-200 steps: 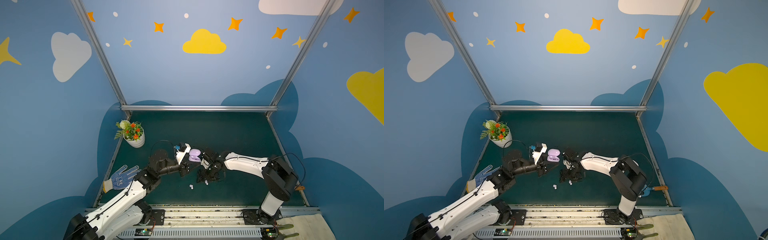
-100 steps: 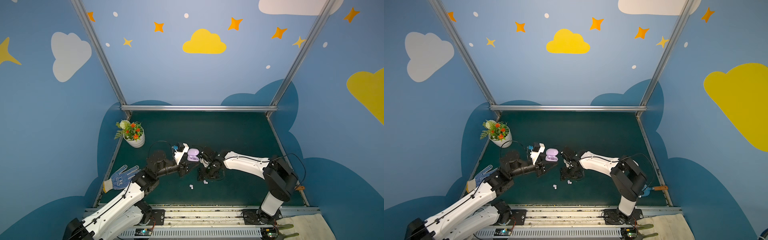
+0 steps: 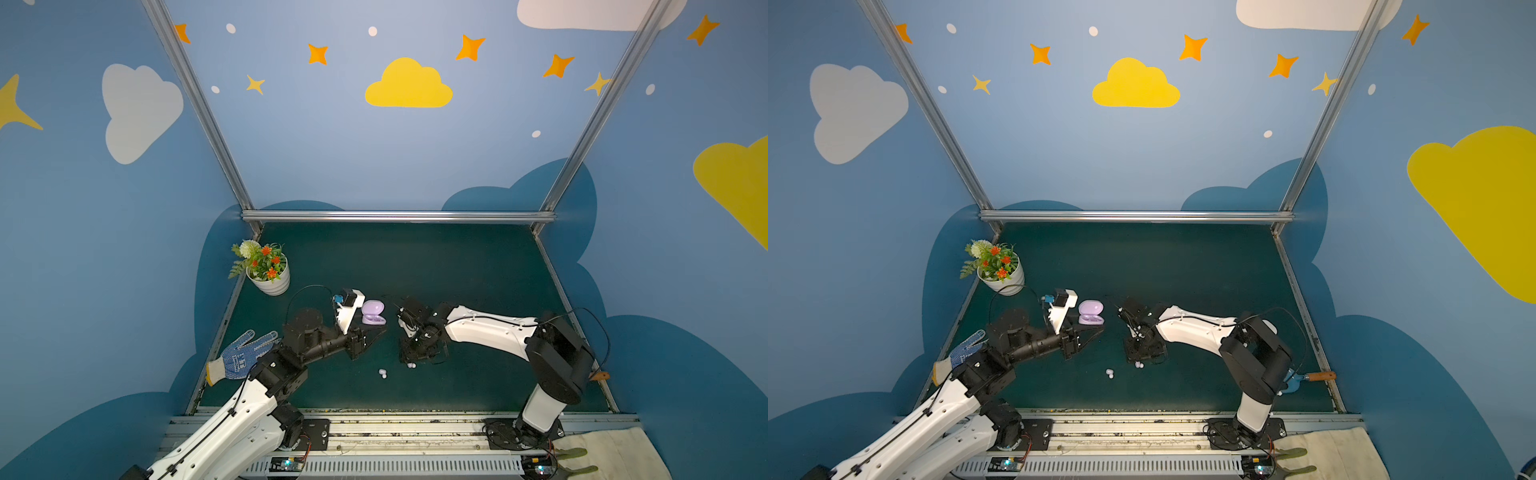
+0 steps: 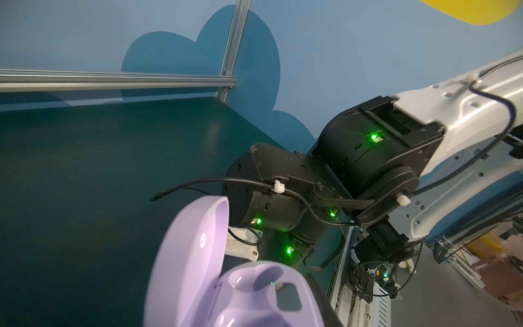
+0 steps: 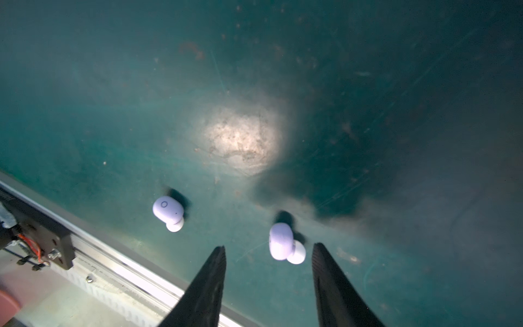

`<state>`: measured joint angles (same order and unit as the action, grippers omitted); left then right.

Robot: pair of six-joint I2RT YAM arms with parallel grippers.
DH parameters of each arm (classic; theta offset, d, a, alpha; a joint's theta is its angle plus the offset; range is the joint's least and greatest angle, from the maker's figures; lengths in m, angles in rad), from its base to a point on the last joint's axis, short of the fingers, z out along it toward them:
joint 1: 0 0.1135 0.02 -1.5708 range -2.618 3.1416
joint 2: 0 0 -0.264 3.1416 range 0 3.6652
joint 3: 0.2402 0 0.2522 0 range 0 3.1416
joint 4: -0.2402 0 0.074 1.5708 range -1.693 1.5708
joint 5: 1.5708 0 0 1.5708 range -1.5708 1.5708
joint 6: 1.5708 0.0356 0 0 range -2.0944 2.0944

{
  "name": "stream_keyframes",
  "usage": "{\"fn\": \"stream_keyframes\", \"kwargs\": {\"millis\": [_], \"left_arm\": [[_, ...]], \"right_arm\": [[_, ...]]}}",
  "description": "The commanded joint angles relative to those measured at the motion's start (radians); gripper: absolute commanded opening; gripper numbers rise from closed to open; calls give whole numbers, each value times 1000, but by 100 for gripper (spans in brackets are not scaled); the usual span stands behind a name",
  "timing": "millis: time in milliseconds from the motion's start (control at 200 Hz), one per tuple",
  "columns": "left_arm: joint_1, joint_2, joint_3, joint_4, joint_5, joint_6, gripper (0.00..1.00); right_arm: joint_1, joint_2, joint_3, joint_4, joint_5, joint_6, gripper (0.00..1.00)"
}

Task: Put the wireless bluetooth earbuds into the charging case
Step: 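Close the right gripper on the lavender earbud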

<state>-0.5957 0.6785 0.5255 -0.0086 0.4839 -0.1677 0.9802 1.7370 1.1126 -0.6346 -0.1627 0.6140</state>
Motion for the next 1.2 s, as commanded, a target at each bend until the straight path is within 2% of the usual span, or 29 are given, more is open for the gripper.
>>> {"fn": "stream_keyframes", "kwargs": {"millis": [0,395,1191], "left_arm": [[2,-25,-3,-50,-35,-20,21],[2,-79,-15,-82,-70,-48,20],[2,-85,-22,-68,-70,-52,20]], "right_arm": [[10,21,20,-37,43,-26,46],[47,75,68,-79,78,-38,38],[94,165,108,-137,140,-40,24]]}}
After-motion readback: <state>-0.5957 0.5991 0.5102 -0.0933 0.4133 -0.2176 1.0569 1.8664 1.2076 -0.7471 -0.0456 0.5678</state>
